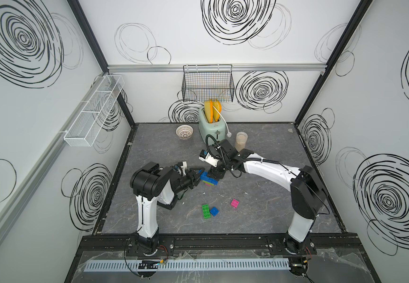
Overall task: Assemble a heart with lego
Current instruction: Pick up the lego brick from the center of the board.
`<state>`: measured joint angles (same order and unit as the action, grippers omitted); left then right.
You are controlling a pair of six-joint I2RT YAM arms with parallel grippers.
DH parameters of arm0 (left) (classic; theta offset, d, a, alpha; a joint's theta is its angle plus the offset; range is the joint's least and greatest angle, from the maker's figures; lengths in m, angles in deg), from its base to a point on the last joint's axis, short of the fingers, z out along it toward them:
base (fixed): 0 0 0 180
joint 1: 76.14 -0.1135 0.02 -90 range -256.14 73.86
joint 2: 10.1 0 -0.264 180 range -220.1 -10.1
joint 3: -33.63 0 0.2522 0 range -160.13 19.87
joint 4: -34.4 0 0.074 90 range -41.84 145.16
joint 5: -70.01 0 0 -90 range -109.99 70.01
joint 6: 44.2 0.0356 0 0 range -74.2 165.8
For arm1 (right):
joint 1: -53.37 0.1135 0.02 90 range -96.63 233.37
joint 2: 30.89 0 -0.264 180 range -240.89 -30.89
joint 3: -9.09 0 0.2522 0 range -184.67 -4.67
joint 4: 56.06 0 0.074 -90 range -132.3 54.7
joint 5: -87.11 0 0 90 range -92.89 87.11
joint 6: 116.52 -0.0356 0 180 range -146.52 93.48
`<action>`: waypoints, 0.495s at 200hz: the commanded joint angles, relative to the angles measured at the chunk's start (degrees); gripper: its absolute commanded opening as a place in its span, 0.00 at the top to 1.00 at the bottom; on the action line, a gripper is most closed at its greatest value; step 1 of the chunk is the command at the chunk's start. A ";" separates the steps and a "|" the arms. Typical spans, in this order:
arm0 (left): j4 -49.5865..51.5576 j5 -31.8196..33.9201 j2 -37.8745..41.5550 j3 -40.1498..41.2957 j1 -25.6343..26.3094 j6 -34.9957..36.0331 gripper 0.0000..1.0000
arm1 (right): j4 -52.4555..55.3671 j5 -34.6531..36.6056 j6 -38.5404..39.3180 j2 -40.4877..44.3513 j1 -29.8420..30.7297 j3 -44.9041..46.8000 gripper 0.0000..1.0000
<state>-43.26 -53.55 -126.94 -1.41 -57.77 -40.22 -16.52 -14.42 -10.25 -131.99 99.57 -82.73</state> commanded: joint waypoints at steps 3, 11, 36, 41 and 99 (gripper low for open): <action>-12.56 -0.72 -0.98 -0.04 -0.33 -0.33 0.59 | 1.87 -0.44 -6.46 2.91 1.59 3.74 0.25; -12.56 -0.62 -0.76 0.00 -0.50 -0.12 0.59 | 1.99 0.03 -8.92 3.79 2.21 5.01 0.25; -12.58 0.15 -0.16 0.66 -1.38 0.58 0.59 | 2.91 -0.55 -18.16 5.63 4.84 8.67 0.24; -12.56 0.21 -0.06 0.69 -1.59 0.71 0.59 | 2.82 -0.44 -19.89 6.09 5.97 9.41 0.24; -12.56 0.87 1.06 1.67 -5.06 1.80 0.59 | 1.38 2.56 -34.03 4.51 16.52 13.22 0.23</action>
<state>-43.50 -53.31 -126.87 -0.80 -61.18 -39.65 -15.45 -13.15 -35.82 -127.05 114.06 -69.99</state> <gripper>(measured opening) 0.472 0.767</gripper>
